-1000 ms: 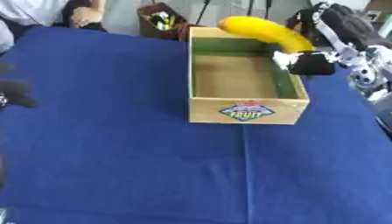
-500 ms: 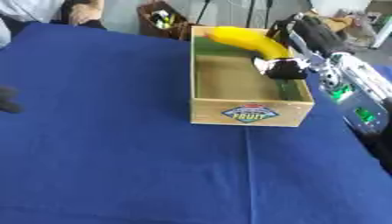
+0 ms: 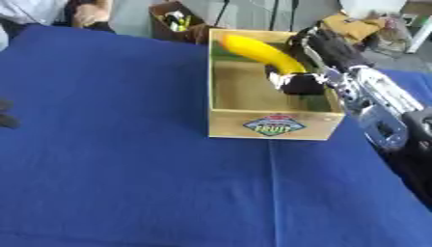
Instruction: Pick up objects on the table and place them in the box.
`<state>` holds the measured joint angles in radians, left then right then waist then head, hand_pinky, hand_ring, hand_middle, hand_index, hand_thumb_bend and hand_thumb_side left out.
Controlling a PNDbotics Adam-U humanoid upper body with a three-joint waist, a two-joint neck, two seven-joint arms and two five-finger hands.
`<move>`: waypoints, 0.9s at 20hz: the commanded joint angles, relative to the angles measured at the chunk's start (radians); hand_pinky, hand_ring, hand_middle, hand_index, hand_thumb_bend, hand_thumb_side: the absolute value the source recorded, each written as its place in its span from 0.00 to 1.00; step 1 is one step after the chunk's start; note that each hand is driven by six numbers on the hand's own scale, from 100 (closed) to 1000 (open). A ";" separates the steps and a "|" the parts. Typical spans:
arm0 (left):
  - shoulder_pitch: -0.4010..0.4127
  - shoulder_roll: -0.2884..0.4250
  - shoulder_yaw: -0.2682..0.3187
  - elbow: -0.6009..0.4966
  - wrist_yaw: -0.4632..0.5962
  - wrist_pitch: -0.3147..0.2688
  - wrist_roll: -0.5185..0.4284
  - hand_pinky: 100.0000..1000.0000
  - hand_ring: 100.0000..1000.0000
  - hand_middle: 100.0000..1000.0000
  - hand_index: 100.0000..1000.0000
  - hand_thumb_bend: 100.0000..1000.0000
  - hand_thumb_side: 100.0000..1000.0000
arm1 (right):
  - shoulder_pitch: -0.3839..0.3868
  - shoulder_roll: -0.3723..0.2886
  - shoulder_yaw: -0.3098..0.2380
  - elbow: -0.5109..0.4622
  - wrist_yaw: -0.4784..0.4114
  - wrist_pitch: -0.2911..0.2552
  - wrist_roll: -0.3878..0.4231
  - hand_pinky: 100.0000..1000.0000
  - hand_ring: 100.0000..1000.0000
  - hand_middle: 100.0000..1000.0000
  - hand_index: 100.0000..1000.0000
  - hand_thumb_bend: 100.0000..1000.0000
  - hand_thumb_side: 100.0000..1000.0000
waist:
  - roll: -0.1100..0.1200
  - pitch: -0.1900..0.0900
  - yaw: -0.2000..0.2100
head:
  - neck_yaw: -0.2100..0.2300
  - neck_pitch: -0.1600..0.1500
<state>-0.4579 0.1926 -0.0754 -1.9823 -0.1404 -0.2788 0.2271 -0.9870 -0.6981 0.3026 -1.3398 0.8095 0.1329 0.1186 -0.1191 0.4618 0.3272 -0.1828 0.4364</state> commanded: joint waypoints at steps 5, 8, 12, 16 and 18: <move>-0.011 0.005 -0.002 -0.018 0.005 0.001 -0.006 0.44 0.55 0.62 0.75 0.00 1.00 | -0.027 -0.014 -0.013 -0.040 0.007 -0.014 0.064 0.63 0.67 0.54 0.75 0.41 0.61 | 0.006 -0.027 -0.005 | 0.000 -0.009; -0.008 0.005 -0.001 -0.018 0.005 0.003 -0.006 0.44 0.55 0.62 0.75 0.00 1.00 | -0.031 -0.010 -0.024 -0.061 -0.024 -0.005 0.064 0.62 0.65 0.51 0.73 0.37 0.68 | 0.008 -0.029 -0.008 | 0.002 -0.009; -0.003 0.006 0.001 -0.018 0.001 0.004 -0.005 0.44 0.55 0.62 0.75 0.00 1.00 | -0.027 -0.020 -0.043 -0.130 -0.083 0.011 0.046 0.62 0.63 0.49 0.72 0.39 0.60 | 0.013 -0.037 -0.023 | 0.012 -0.003; 0.005 0.007 0.005 -0.018 -0.002 0.006 0.000 0.44 0.55 0.62 0.75 0.00 1.00 | -0.004 -0.041 -0.072 -0.221 -0.143 0.030 0.019 0.61 0.61 0.47 0.71 0.32 0.60 | 0.021 -0.049 -0.041 | 0.034 0.007; 0.010 0.007 0.008 -0.018 -0.002 0.007 0.003 0.44 0.55 0.62 0.75 0.00 1.00 | 0.021 -0.059 -0.086 -0.270 -0.173 0.031 -0.004 0.61 0.60 0.47 0.70 0.27 0.59 | 0.026 -0.058 -0.055 | 0.050 0.017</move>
<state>-0.4435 0.1923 -0.0751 -1.9823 -0.1406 -0.2723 0.2269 -0.9537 -0.7132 0.2392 -1.5657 0.6596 0.1609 0.1292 -0.0993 0.4315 0.2699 -0.1419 0.4491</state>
